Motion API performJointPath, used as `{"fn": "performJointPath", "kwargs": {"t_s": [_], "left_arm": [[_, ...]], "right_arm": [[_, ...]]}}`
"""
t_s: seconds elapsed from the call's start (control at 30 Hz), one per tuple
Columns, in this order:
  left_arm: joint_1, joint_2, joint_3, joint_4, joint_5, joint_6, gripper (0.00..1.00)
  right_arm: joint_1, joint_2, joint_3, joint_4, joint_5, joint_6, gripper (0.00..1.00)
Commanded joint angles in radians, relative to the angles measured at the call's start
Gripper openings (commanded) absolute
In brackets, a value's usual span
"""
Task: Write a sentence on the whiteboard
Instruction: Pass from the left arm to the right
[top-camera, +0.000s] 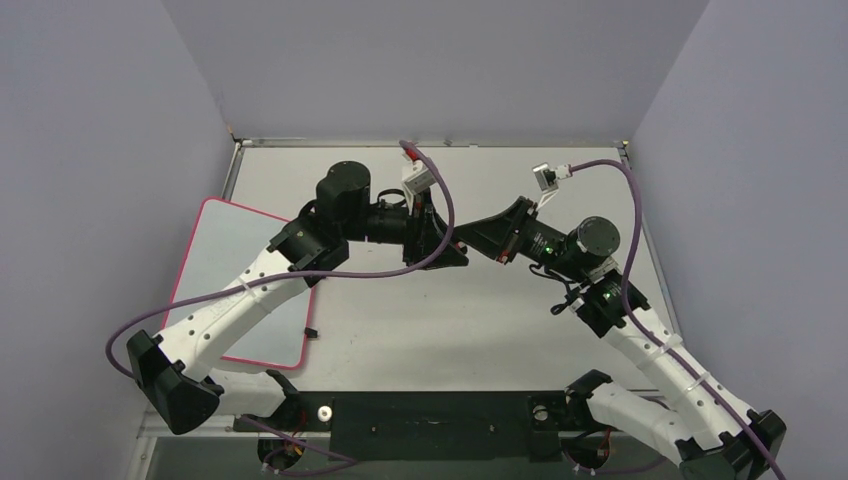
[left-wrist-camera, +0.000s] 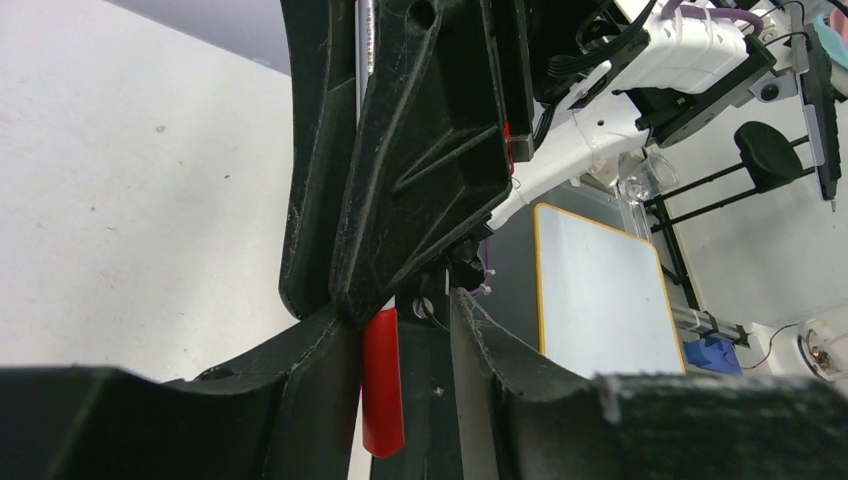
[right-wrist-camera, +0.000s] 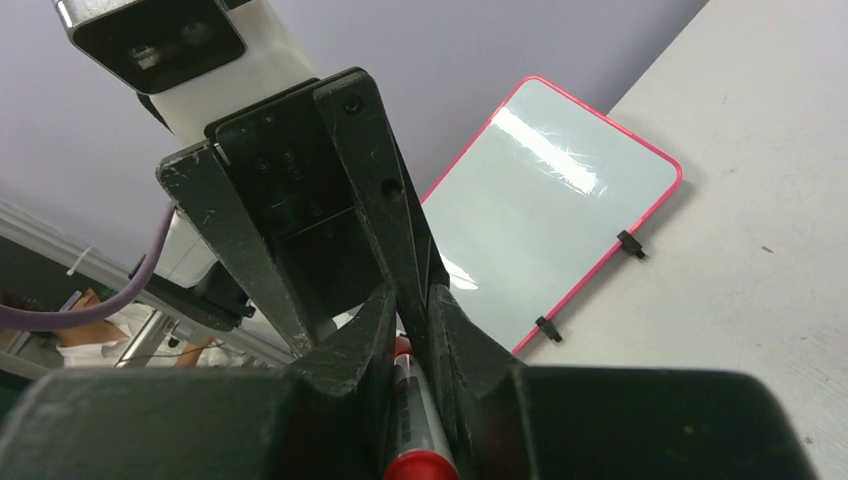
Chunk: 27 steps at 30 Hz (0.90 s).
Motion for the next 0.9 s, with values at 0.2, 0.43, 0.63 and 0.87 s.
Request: {"fn": "performJointPath", "kwargs": {"t_s": [0.2, 0.43, 0.63, 0.87], "left_arm": [[0.027, -0.060, -0.074, 0.102, -0.017, -0.008, 0.28], [0.027, -0.063, -0.086, 0.094, -0.002, 0.008, 0.00], [0.029, -0.068, -0.043, -0.029, 0.037, 0.073, 0.10], [0.029, -0.089, -0.085, -0.026, 0.058, 0.074, 0.36]], "right_arm": [[0.020, -0.050, 0.055, -0.053, 0.062, -0.022, 0.00], [0.018, -0.057, 0.057, -0.035, 0.040, -0.003, 0.00], [0.018, -0.086, 0.062, -0.066, 0.058, -0.021, 0.00], [0.017, -0.079, 0.080, -0.077, 0.065, -0.019, 0.00]]}}
